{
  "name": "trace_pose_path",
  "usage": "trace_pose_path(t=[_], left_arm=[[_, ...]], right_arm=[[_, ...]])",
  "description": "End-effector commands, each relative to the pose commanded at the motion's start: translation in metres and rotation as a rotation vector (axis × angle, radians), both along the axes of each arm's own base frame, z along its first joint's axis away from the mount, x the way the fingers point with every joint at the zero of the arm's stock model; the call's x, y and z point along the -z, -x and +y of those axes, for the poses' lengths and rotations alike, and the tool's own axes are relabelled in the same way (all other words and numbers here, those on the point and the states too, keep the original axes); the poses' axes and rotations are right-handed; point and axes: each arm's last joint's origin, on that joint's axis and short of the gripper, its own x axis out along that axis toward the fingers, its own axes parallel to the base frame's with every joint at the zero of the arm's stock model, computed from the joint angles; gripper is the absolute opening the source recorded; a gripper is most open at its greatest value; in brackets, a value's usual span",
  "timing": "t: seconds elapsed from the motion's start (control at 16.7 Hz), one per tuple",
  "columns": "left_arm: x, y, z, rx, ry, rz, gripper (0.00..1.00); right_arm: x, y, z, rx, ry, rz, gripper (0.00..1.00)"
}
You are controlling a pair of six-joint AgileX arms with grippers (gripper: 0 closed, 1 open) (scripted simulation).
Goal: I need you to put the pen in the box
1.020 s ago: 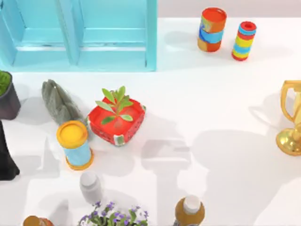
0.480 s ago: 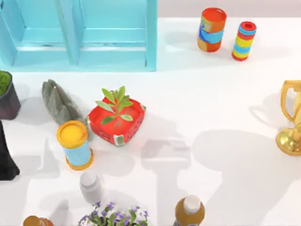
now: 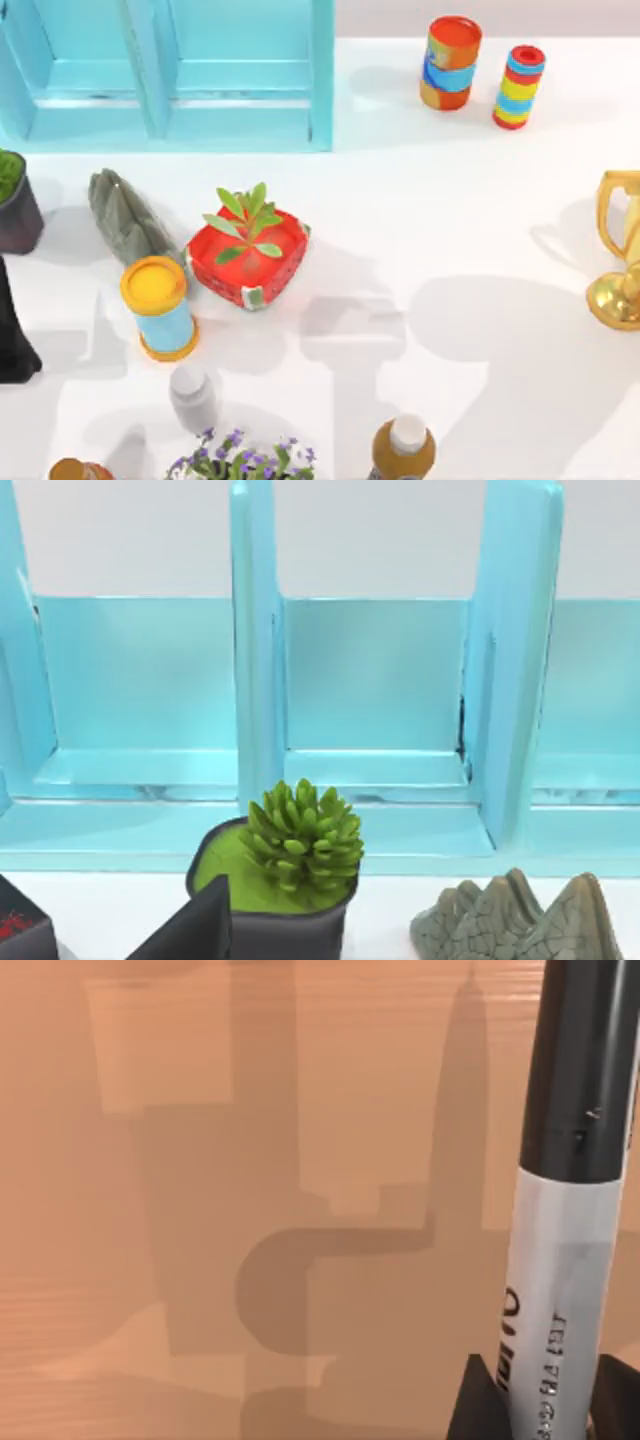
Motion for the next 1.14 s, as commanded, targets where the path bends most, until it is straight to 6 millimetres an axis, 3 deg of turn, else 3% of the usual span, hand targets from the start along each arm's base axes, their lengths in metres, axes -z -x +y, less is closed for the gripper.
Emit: trace_pose_path(t=[0.78, 1.14], left_arm=[[0.0000, 0.0000, 0.0000, 0.000, 0.000, 0.000, 1.00], [0.0000, 0.0000, 0.0000, 0.000, 0.000, 0.000, 1.00]], right_arm=[[0.0000, 0.0000, 0.0000, 0.000, 0.000, 0.000, 0.98], [0.0000, 0.0000, 0.0000, 0.000, 0.000, 0.000, 1.00]])
